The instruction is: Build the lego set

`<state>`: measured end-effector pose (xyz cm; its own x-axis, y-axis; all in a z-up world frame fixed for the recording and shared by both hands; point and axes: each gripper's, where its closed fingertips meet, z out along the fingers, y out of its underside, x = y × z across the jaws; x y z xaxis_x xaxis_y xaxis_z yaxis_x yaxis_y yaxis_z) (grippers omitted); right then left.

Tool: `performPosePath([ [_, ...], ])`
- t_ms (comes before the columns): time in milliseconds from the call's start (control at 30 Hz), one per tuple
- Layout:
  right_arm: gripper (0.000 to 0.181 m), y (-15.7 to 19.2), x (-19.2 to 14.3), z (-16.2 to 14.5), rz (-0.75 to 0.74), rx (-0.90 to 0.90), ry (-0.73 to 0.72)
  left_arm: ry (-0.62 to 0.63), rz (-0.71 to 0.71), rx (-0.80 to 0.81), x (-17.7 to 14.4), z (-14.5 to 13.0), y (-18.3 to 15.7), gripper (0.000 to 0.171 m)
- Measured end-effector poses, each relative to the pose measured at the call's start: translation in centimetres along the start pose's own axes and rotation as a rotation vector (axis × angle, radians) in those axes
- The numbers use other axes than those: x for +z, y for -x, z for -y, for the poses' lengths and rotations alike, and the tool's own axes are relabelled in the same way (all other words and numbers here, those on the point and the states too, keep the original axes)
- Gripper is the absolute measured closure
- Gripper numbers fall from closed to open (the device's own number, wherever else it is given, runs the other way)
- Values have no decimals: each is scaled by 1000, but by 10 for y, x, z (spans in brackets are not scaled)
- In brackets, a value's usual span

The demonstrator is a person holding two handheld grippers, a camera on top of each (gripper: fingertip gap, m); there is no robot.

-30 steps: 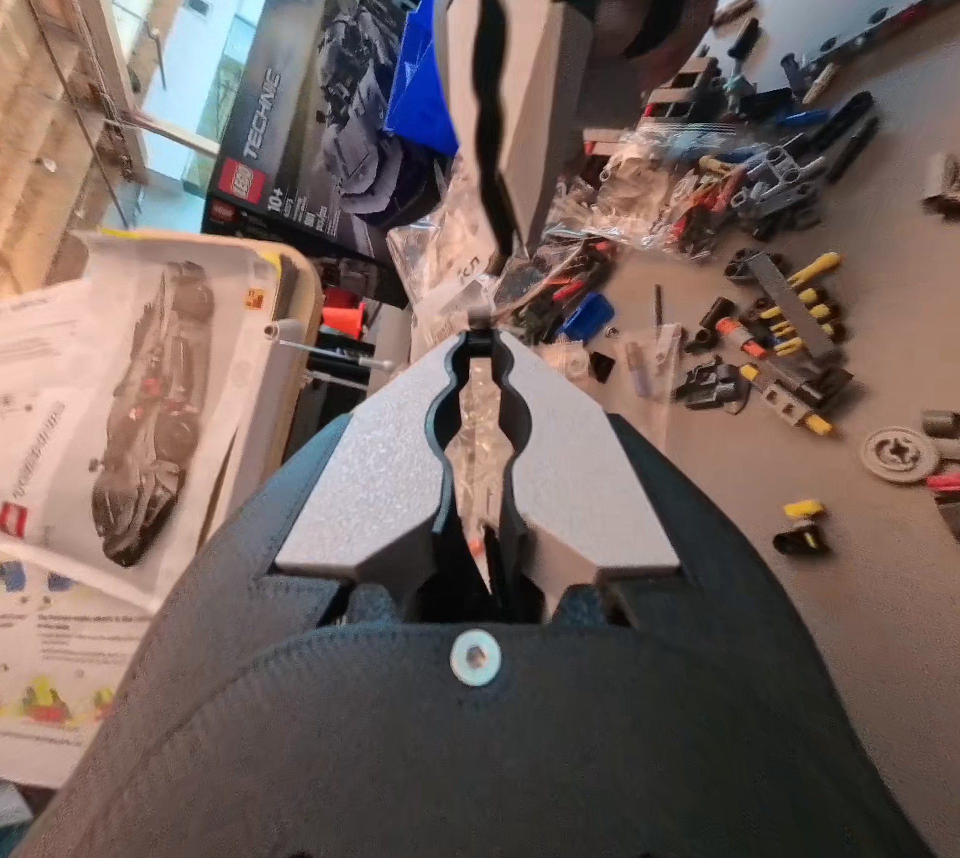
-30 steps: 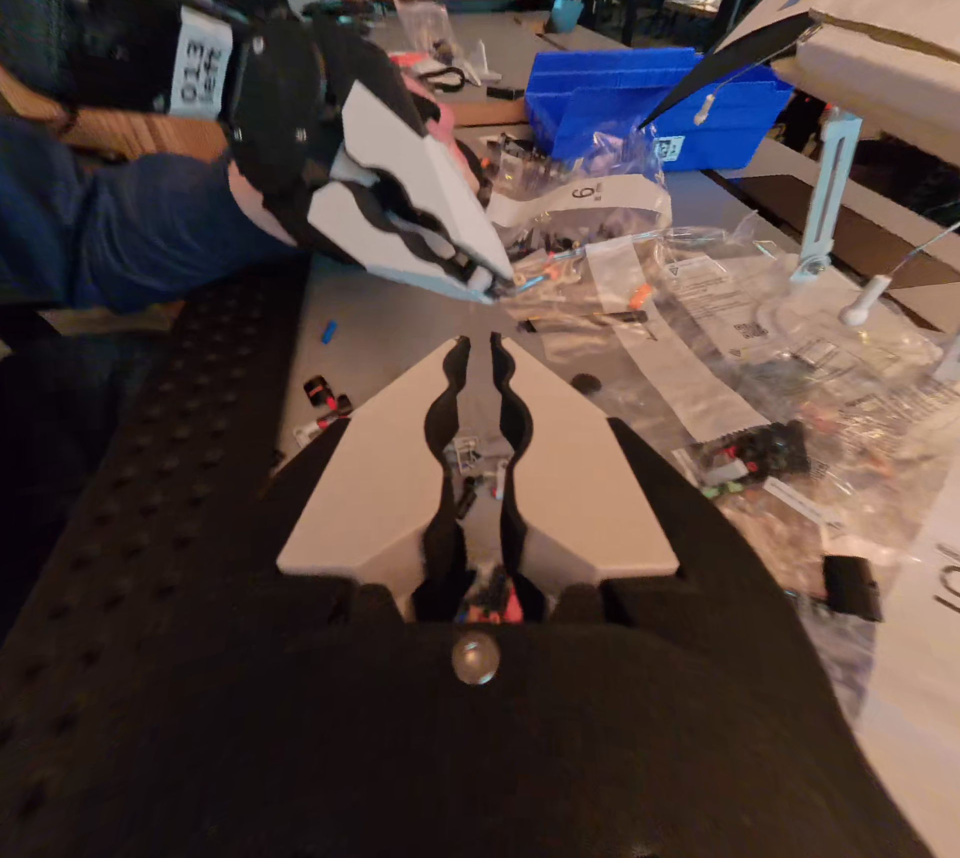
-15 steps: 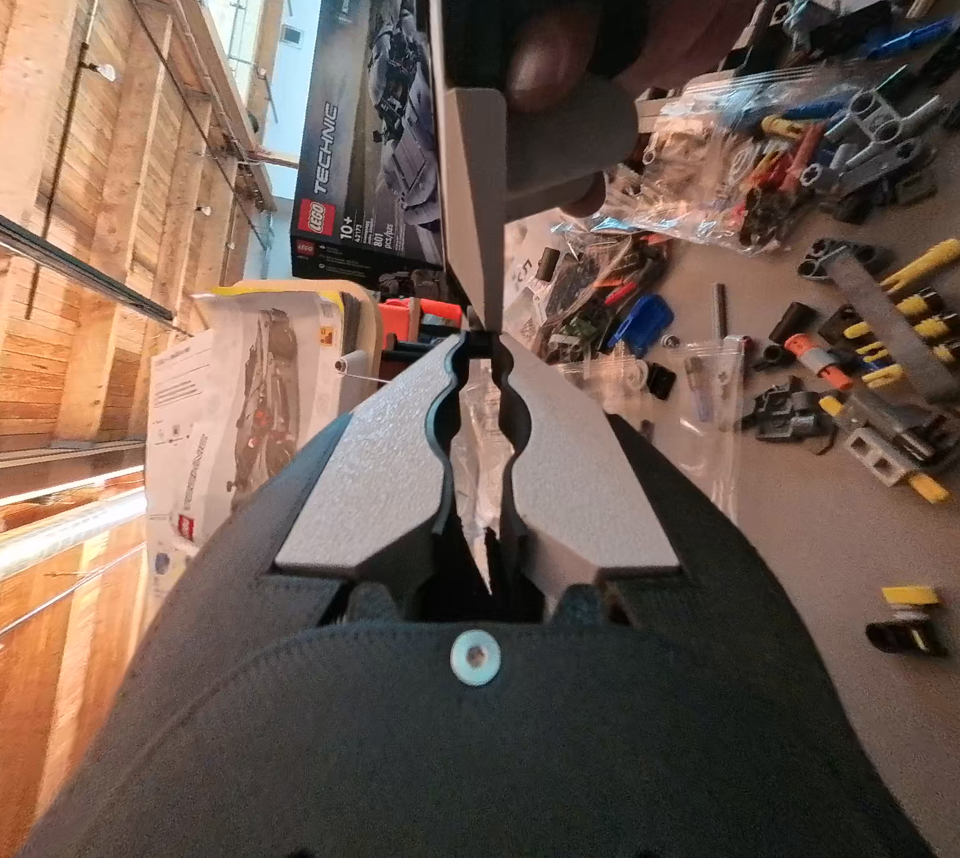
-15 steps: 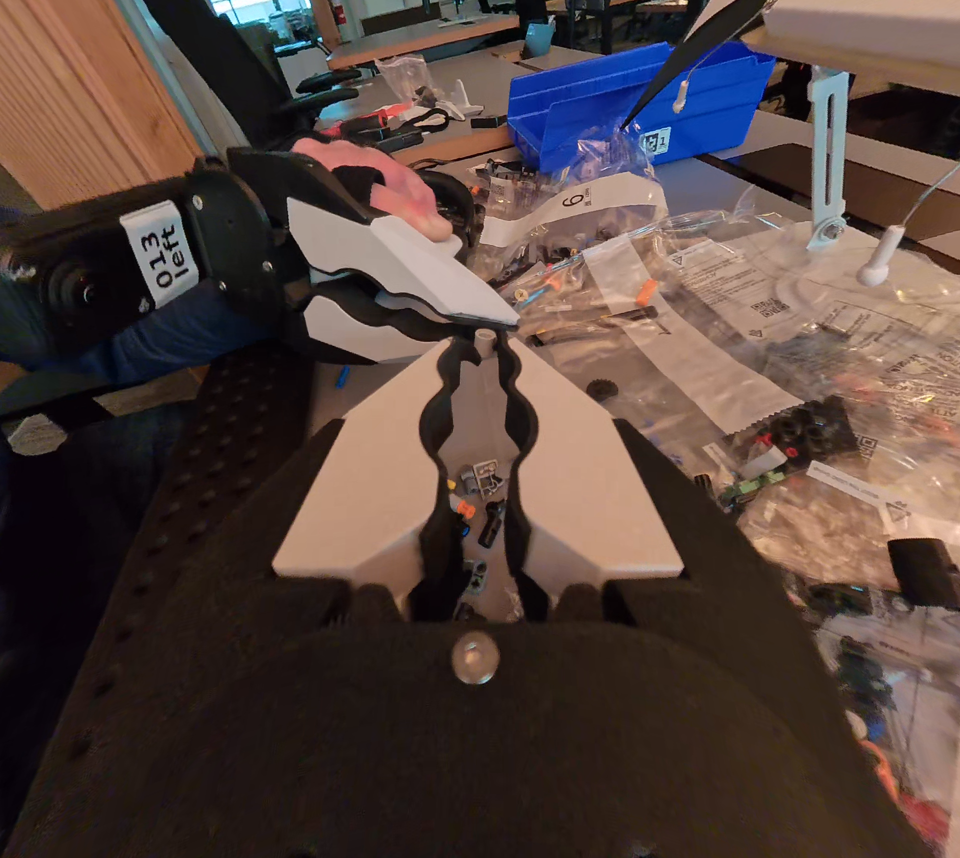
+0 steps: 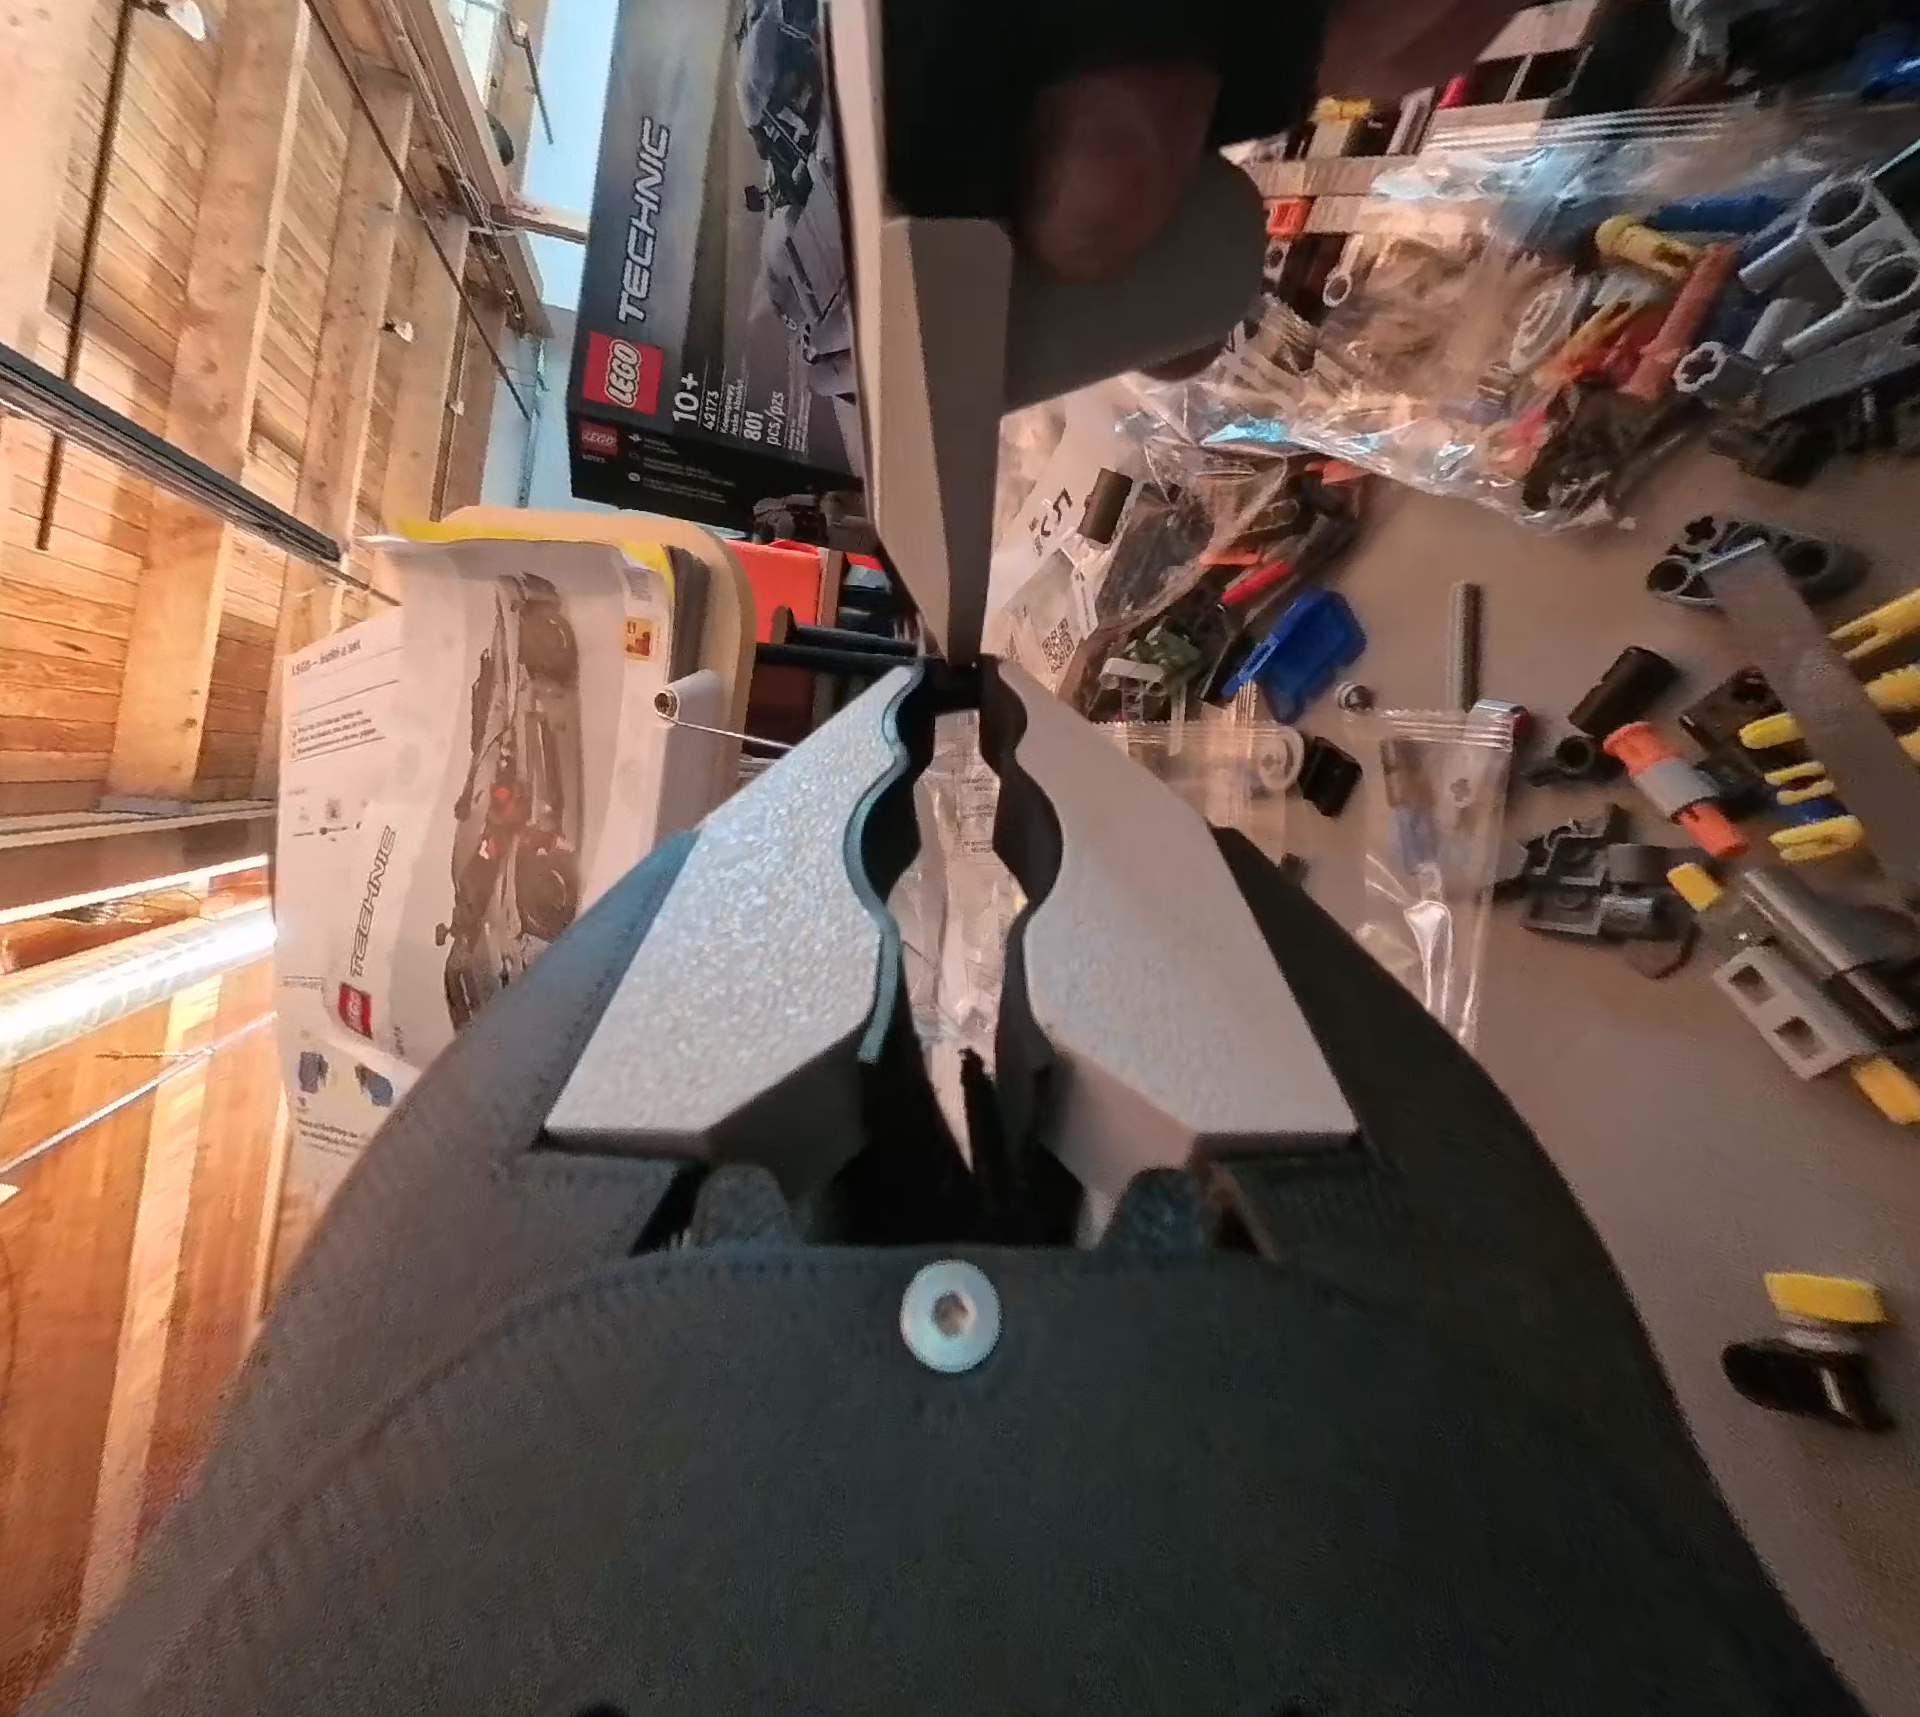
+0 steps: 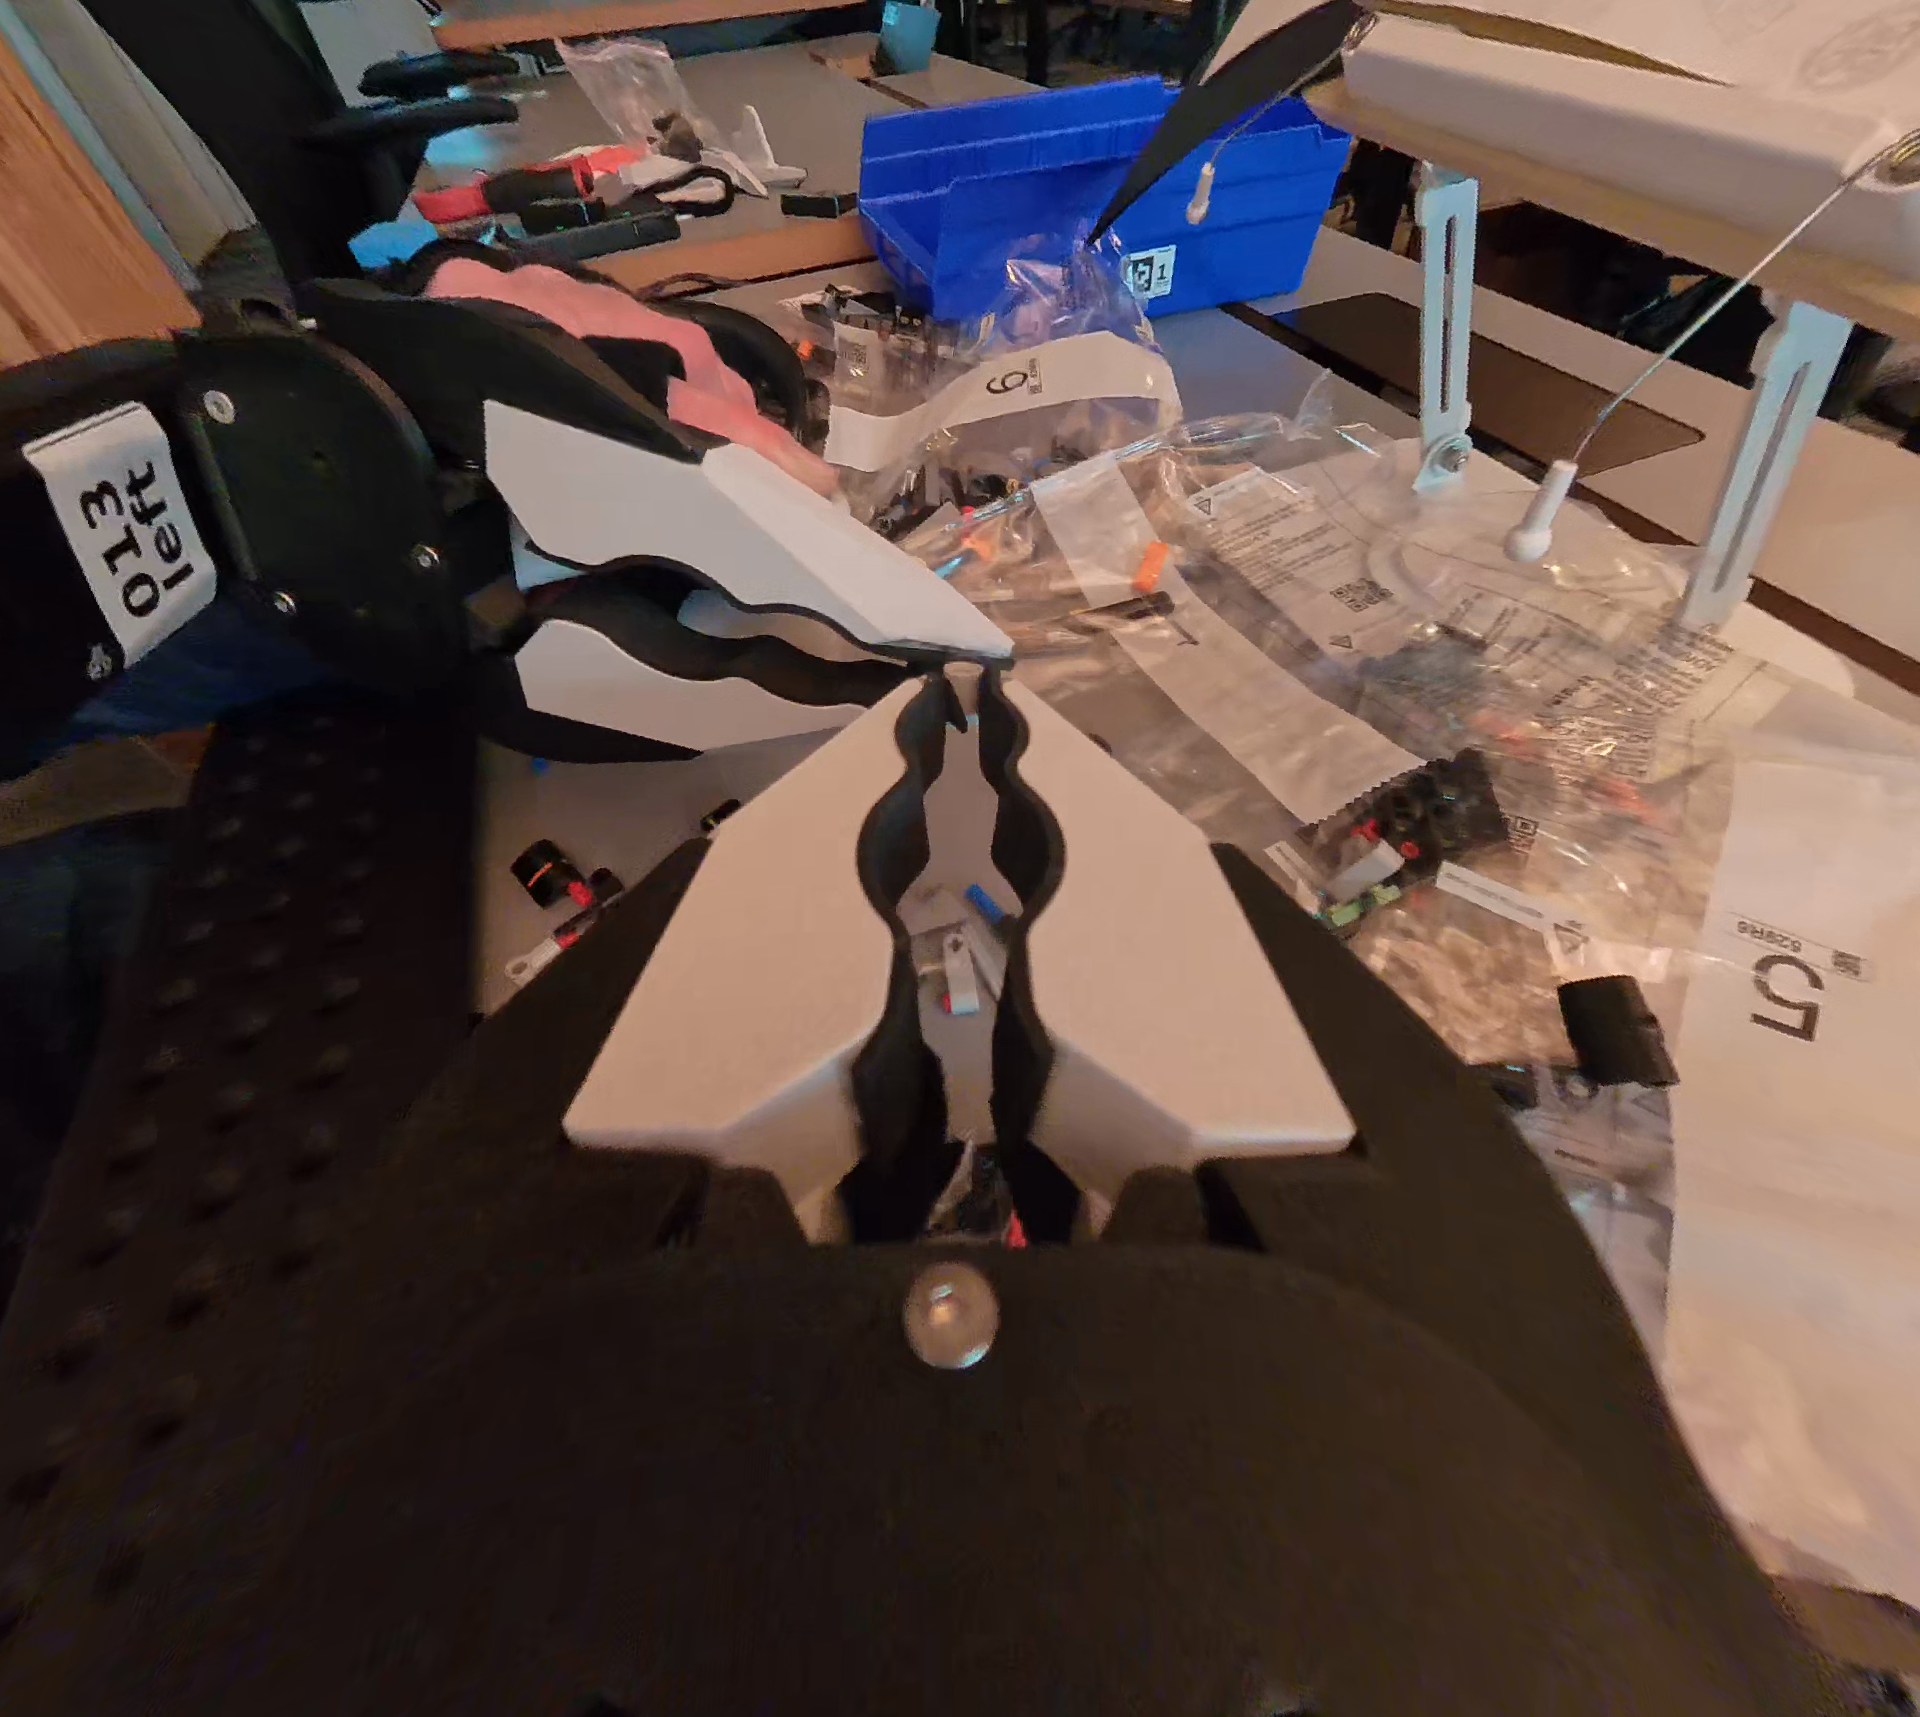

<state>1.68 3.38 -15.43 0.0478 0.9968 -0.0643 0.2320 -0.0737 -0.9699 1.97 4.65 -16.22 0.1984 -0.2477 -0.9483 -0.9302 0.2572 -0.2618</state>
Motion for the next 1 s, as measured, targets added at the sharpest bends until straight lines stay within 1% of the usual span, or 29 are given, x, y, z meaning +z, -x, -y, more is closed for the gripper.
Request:
performPosePath([
  [167, 179, 8, -6, 4, 49, -22, -14, -23, 9, 1, -8, 4, 2, 166],
  [200, 181, 2, -14, 11, 30, -5, -58, 16, -2, 11, -9, -5, 1, 166],
  [233, 181, -11, -35, 26, 17, 56, -159, 130, -20, 43, -7, -35, -3, 165],
  [267, 181, -25, -57, 38, 0, 107, -251, 134, -43, 4, -10, -52, -6, 166],
  [300, 181, -28, -64, 37, -7, 102, -251, 81, -25, -65, -17, -50, 4, 166],
  [333, 181, -22, -56, 31, 1, 66, -204, 11, 14, -105, -25, -33, 17, 166],
  [367, 181, -15, -44, 25, 16, 38, -166, -42, 40, -106, -28, -16, 23, 166],
  [400, 181, -11, -35, 16, 22, -5, -111, -62, 25, -108, -26, -8, 18, 166],
  [433, 181, -13, -29, 4, 12, -47, -35, -46, -15, -107, -22, -11, 8, 166],
  [467, 181, -17, -25, -11, 3, -48, 35, -38, -54, -108, -21, -16, 0, 165],
  [500, 181, -19, -23, -16, 2, -31, 54, -47, -121, -135, -21, -20, -9, 165],
  [533, 180, -19, -23, -14, 5, -30, 40, -48, -199, -176, -21, -26, -19, 165],
  [567, 180, -18, -23, -13, 12, -38, 31, -8, -238, -206, -19, -36, -23, 165],
  [600, 179, -17, -23, -15, 20, -42, 43, -4, -272, -215, -21, -39, -26, 165],
  [667, 179, -7, -19, -29, 90, -47, 115, -98, -414, -298, -31, -27, -40, 165],
  [700, 178, -1, -17, -37, 118, -66, 155, -85, -457, -324, -33, -29, -44, 165],
  [767, 175, 18, -11, -51, 199, -146, 237, -40, -531, -293, -38, -38, -57, 163],
  [800, 175, 27, -9, -60, 228, -186, 285, -50, -589, -323, -42, -36, -64, 160],
  [833, 171, 33, -8, -72, 253, -219, 349, -61, -643, -352, -46, -34, -71, 159],
  [900, 167, 39, -8, -96, 285, -277, 468, -42, -698, -352, -49, -36, -80, 157],
  [933, 166, 42, -8, -102, 296, -290, 495, -38, -731, -359, -51, -36, -85, 156],
  [1000, 161, 48, -7, -104, 325, -285, 499, -35, -782, -363, -53, -34, -94, 154],
])
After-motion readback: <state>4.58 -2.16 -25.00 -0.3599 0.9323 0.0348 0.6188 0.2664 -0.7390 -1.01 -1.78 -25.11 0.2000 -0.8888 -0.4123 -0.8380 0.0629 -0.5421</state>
